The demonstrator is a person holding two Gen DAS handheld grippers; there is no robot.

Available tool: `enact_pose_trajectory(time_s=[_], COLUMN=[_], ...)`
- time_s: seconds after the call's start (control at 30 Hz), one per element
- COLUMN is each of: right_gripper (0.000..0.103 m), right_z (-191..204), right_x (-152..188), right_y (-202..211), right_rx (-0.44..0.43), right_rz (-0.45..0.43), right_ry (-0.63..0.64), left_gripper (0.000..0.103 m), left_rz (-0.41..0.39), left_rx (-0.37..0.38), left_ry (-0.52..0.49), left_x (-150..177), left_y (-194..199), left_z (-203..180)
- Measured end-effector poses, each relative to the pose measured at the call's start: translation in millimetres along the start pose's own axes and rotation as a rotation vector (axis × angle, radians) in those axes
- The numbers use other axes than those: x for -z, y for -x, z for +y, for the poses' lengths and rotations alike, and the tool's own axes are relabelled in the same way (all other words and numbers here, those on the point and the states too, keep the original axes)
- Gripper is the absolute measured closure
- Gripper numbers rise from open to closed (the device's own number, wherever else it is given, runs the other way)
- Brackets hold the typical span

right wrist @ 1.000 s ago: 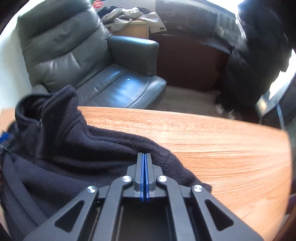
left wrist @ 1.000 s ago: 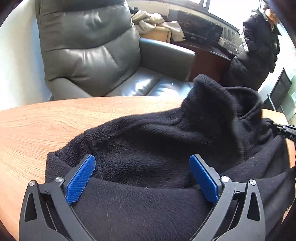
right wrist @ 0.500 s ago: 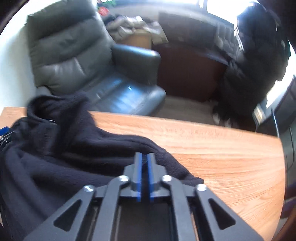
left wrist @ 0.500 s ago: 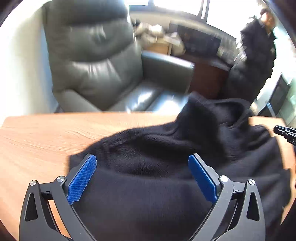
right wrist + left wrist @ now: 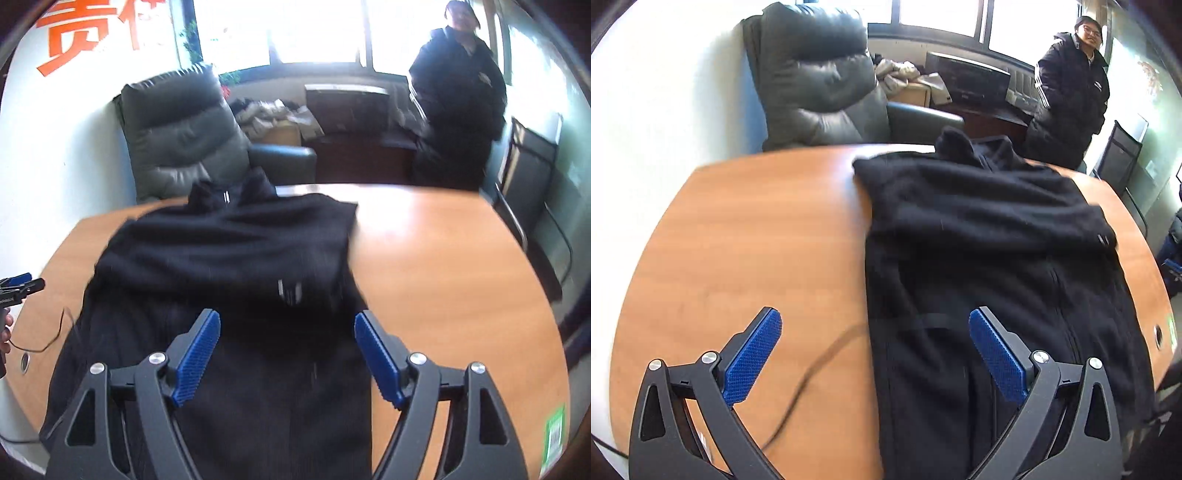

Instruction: Fold clothes

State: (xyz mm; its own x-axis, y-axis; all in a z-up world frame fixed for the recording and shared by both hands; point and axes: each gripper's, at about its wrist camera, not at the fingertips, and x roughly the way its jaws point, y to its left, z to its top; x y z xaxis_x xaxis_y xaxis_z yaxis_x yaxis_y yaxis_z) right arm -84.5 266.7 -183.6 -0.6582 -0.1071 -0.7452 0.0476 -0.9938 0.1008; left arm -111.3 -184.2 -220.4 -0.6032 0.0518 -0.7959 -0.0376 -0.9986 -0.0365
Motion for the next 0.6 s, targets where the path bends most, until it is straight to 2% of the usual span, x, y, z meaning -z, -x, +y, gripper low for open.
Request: enact_pose_trajectory(time_s=[0.07,0.2,0.3,0.47,0.57,0.6], right_gripper=[0.023,0.023,0.026,0.026,0.026,0.026], right_z=[5.8,-4.9,-21.5,-28.7,-27.5,-28.8], right_x=[30.0,71.3,107.2,153.1,182.0,187.4], right_y=[10.6,22.8,32.1,65.5,99.3,109.9], right_rx=[0.004,-0.053,-0.084,-0.170,-0.200,-0.197], right_rz=[0.050,0.065,0.085,0.134,0.189,0.193], right_ry=[0.030,0.025,0.033,0.095,0.159,0.172], left_gripper=[0.000,0.000,0.000,0.002,0.004,0.004], left_rz=[0.021,0.054,0.113,0.207,0.294,0.298], left_rx=[0.002,-0.021,-0.052,-0.026,-0.050,-0.051], left_ry=[0.022,0.070,0.103,0.182,0.218,0.241], left_x=[34.7,105.5,164.9,232.1,273.8,282.1], left_y=[22.0,64.4,87.0,119.8,155.6,171.9], left_z=[0.6,-4.2,-9.7,-0.8,19.2,28.3])
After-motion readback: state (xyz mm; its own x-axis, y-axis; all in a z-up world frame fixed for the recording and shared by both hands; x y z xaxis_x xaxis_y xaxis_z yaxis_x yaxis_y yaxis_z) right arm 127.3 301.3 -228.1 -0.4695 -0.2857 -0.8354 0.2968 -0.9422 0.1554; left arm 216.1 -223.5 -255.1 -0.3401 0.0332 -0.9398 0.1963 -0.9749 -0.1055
